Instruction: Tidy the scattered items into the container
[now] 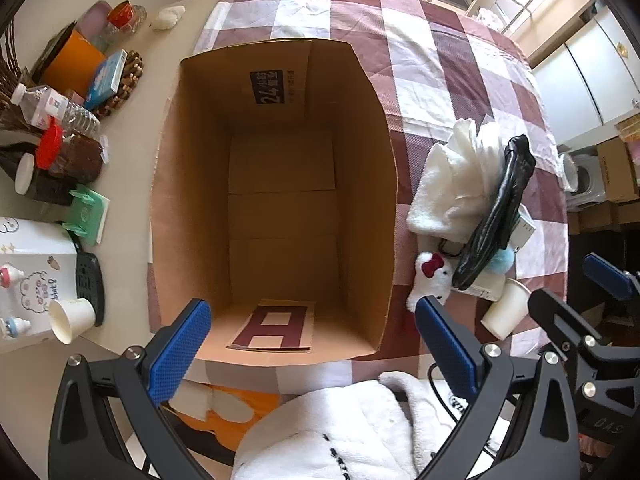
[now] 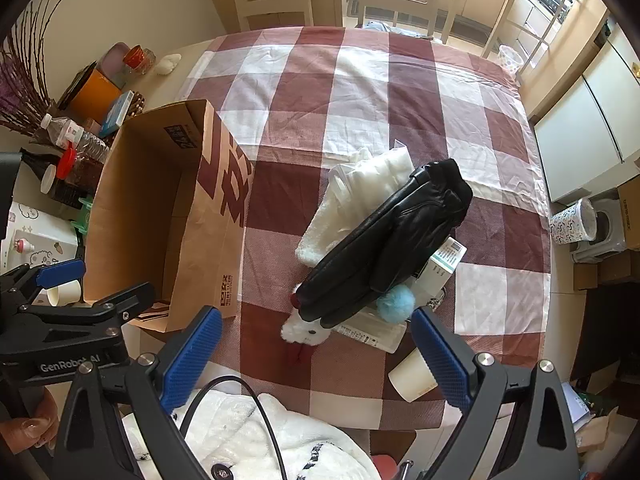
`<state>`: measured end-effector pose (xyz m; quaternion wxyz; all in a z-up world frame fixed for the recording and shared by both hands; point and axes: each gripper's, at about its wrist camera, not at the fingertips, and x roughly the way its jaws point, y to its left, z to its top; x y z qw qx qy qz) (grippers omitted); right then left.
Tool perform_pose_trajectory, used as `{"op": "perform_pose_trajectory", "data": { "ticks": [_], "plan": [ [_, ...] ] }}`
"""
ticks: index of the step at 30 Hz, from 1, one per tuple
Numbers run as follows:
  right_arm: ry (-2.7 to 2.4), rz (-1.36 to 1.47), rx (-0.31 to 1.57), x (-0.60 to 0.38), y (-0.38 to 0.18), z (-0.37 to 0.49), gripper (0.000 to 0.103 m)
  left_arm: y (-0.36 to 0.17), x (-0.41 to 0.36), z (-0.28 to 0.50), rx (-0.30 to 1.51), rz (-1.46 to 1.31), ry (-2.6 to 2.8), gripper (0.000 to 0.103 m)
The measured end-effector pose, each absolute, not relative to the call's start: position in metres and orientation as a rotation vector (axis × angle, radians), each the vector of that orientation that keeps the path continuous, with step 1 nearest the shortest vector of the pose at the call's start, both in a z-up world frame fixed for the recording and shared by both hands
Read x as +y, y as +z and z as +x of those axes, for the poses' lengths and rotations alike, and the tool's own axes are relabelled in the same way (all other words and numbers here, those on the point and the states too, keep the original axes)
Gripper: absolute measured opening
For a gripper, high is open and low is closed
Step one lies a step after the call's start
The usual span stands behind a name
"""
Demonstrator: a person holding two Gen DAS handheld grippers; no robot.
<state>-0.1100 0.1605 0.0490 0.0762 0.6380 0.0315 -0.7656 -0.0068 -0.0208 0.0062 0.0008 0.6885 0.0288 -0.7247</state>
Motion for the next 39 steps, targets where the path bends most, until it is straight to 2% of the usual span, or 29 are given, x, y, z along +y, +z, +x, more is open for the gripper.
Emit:
{"op": "perform_pose_trajectory", "data": {
  "ticks": [39],
  "plan": [
    [-2.299,1.902,0.045,0.163,0.054,-0.115,0.098,0.017,-0.019,-0.014,0.039,2.134,-2.304,0.103]
  ]
}}
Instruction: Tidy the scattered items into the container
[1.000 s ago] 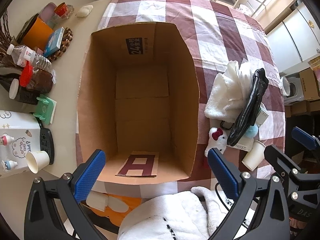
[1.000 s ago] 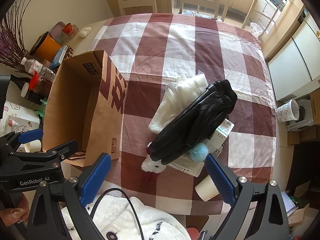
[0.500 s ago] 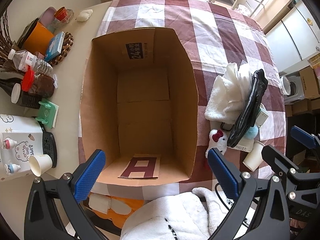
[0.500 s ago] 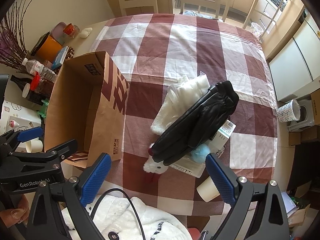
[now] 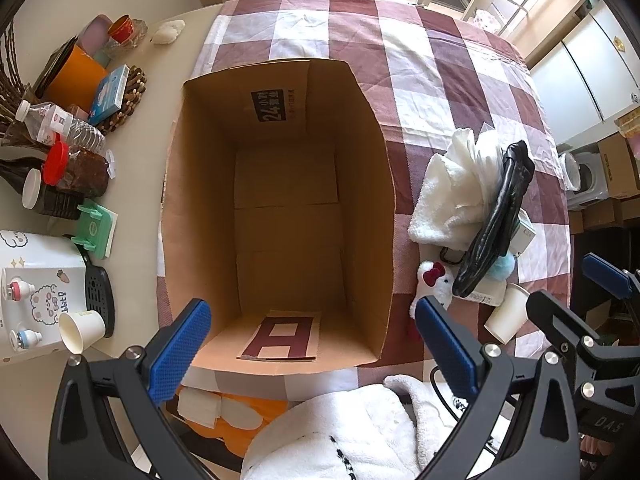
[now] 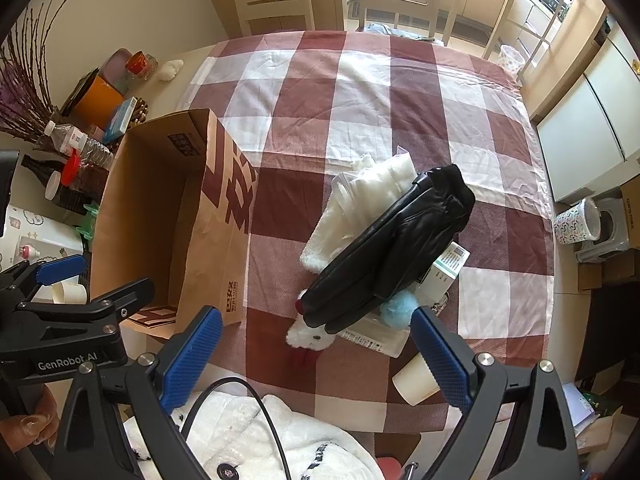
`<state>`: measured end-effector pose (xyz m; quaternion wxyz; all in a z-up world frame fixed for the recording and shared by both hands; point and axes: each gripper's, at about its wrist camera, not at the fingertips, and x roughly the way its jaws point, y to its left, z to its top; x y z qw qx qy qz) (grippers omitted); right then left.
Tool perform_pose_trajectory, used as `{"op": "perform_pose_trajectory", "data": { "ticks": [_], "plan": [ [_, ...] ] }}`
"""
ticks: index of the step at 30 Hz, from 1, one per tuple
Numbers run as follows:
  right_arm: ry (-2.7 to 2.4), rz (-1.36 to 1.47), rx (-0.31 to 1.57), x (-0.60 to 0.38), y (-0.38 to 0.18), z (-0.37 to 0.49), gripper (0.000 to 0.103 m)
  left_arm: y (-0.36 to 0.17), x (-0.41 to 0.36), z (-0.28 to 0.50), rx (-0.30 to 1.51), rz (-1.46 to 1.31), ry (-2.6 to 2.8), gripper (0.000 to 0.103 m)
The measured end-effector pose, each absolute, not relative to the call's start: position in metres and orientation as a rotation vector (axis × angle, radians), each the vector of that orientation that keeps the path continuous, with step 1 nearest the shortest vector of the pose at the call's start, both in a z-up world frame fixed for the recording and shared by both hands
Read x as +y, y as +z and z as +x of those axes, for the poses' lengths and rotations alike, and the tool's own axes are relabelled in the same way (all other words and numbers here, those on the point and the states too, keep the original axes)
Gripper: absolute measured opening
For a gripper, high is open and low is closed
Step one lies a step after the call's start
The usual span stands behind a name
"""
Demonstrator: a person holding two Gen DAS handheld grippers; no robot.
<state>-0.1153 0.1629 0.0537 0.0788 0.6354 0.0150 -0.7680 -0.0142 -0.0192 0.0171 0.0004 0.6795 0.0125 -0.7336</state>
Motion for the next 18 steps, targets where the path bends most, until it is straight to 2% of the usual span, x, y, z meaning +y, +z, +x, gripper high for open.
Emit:
{"op": "perform_pose_trajectory", "data": {
  "ticks": [11,18],
  "plan": [
    [-2.342,1.901,-0.074,0.206,0.055,-0.101,0.098,0.019,0.007,-0.006,-0.007,2.136,-2.364,0.103],
    [-2.441,2.018,-0.240,0.297,0.034,-0.071,0.098,0.008,0.064,0.012,-0.194,2.164,-2.450,0.103]
  ]
}}
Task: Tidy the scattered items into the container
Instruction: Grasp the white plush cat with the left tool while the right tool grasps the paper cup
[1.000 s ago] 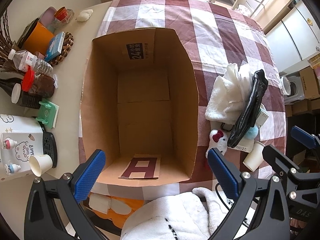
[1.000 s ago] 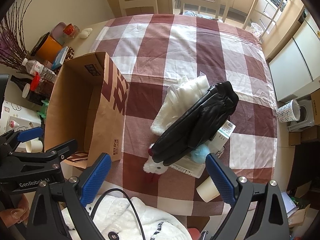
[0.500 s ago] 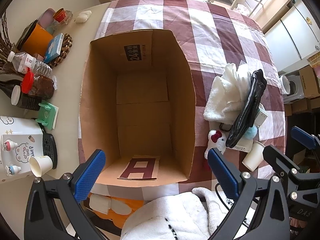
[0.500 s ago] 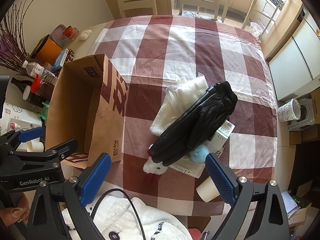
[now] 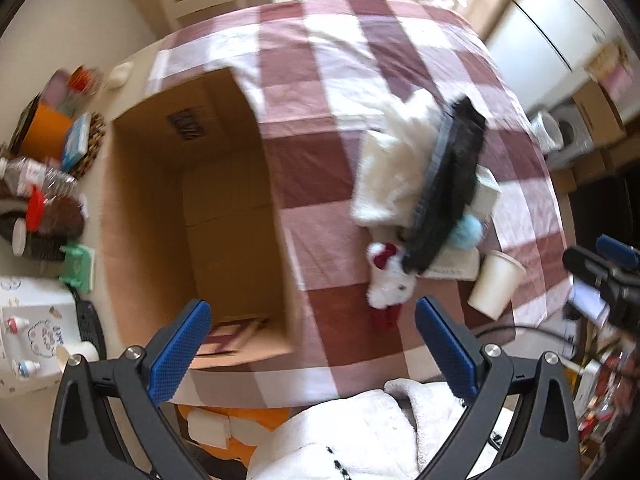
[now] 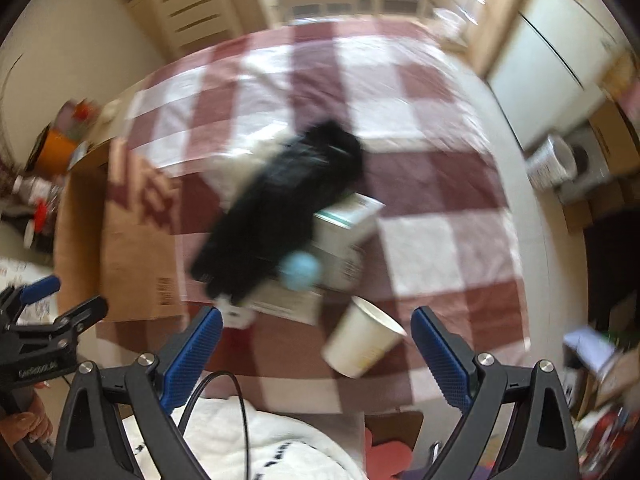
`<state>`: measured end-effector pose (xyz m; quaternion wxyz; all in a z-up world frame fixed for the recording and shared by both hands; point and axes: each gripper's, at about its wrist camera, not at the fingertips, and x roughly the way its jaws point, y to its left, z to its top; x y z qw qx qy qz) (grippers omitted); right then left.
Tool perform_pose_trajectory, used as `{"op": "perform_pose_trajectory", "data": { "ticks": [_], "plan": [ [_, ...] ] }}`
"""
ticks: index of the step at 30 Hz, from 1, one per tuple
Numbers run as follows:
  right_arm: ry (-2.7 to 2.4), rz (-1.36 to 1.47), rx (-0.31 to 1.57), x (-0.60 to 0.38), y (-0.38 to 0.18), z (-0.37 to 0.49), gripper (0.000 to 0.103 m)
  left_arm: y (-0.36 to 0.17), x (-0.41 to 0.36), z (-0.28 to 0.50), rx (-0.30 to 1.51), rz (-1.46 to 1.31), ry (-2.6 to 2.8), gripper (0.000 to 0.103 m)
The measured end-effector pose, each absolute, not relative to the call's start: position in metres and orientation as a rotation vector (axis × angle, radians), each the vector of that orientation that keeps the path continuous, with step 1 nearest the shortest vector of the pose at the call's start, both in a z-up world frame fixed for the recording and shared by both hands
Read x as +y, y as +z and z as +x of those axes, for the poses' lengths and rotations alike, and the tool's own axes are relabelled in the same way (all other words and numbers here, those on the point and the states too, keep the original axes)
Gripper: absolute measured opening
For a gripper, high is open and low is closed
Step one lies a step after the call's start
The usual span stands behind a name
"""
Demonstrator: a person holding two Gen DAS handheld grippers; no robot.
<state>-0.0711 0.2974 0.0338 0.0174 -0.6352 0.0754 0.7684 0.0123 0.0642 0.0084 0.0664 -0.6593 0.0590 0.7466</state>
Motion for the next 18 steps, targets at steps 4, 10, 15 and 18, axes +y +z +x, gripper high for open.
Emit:
{"op": "perform_pose_trajectory", "data": {
  "ticks": [4,10,15,18],
  "plan": [
    [2.328,-1.984,0.333,0.341,0.001,-0.050,0.098,-0.010,0.102,0.030,0.222,-1.939,2.200,0.103],
    [2.322,-2.070,0.418,0.363,-0.049,-0.033,0.098,-0.043,0.138,0.045,0.115,-1.917,2.072,0.103],
    [2.449,-2.100,0.197,0.352,-0.069,-0.039,0.098,-0.088,0.141,0.045,0.120,-1.974,2.097,0.103],
    [2.547,-2.119,-0.032,0.343,-0.074,-0.048,0.098,-0.104,0.138,0.047,0.107,-1.953,2.115,0.103]
  ]
}}
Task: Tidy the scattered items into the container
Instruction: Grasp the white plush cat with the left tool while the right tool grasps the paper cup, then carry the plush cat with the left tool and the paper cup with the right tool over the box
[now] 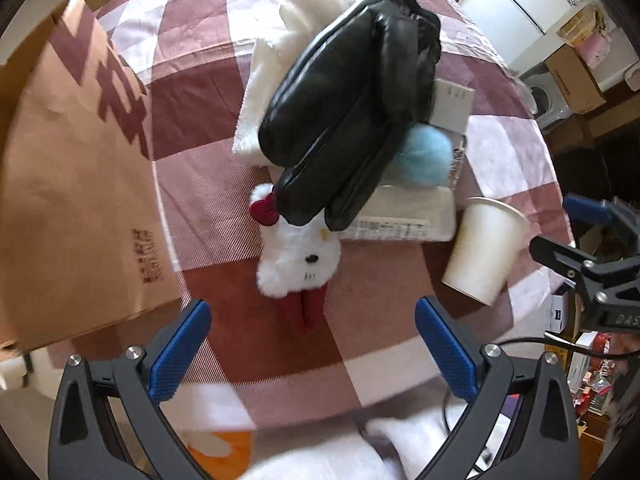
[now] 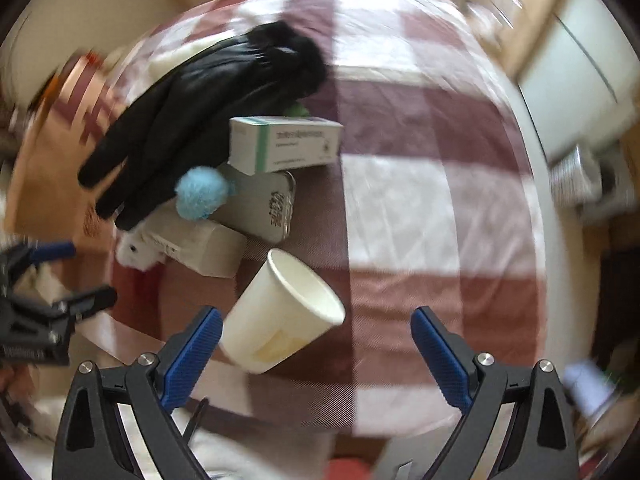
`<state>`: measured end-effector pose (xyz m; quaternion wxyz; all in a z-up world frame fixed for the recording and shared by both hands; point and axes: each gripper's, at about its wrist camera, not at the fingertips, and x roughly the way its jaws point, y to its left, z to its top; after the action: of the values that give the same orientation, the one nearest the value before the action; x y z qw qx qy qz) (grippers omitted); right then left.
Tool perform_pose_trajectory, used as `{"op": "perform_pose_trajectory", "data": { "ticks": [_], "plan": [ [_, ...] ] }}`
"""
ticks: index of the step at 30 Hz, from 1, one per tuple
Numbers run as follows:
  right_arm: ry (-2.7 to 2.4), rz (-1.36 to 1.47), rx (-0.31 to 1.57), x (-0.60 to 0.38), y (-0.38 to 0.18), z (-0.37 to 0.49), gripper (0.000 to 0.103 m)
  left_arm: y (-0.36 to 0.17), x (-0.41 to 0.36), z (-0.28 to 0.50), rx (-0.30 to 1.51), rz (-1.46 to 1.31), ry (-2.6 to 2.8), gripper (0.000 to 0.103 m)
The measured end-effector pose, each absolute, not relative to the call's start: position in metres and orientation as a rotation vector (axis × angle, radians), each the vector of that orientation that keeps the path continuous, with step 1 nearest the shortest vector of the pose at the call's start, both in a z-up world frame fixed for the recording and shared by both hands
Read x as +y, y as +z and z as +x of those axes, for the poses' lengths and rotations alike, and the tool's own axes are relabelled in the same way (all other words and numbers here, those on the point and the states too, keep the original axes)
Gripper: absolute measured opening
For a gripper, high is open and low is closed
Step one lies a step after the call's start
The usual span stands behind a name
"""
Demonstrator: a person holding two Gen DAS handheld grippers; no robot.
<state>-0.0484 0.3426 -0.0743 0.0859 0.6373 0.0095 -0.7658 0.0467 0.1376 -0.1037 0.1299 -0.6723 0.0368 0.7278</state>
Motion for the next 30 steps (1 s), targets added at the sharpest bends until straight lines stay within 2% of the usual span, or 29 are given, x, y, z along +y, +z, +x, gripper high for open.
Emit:
{"op": "perform_pose_trajectory", "data": {
  "ticks": [7,10,12,14,16,18,20,23,30],
  "plan": [
    [-2.088,1.899,0.186,0.330,-0.111,-0.072,0.098,-0.142,0.143,0.046,0.178,-1.913,2.152,0.100],
    [-2.040,1.920,0.181,0.327,-0.122,-0.074,0.095,-0.151,0.143,0.045,0.219,-1.888,2.178,0.094],
    [-2.028,1.910,0.132,0.327,-0.122,-0.075,0.083,-0.159,0.141,0.044,0.235,-1.903,2.181,0.087],
    [-1.999,1.907,0.069,0.328,-0.122,-0.075,0.068,-0.165,0.138,0.043,0.204,-1.920,2.164,0.070],
    [-1.978,1.910,0.037,0.327,-0.121,-0.075,0.060,-0.171,0.134,0.043,0.168,-1.935,2.140,0.061],
    [-1.960,1.896,0.026,0.325,-0.119,-0.074,0.039,-0.170,0.132,0.044,0.176,-1.915,2.149,0.057],
    [-1.950,1.886,0.032,0.322,-0.118,-0.073,0.023,-0.169,0.132,0.044,0.182,-1.890,2.142,0.049],
    [-1.903,1.885,-0.033,0.320,-0.118,-0.071,0.017,-0.168,0.130,0.044,0.152,-1.876,2.132,0.041],
    [-1.961,1.895,-0.116,0.329,-0.105,-0.067,0.007,-0.144,0.118,0.052,0.078,-1.827,2.115,0.039]
  ]
}}
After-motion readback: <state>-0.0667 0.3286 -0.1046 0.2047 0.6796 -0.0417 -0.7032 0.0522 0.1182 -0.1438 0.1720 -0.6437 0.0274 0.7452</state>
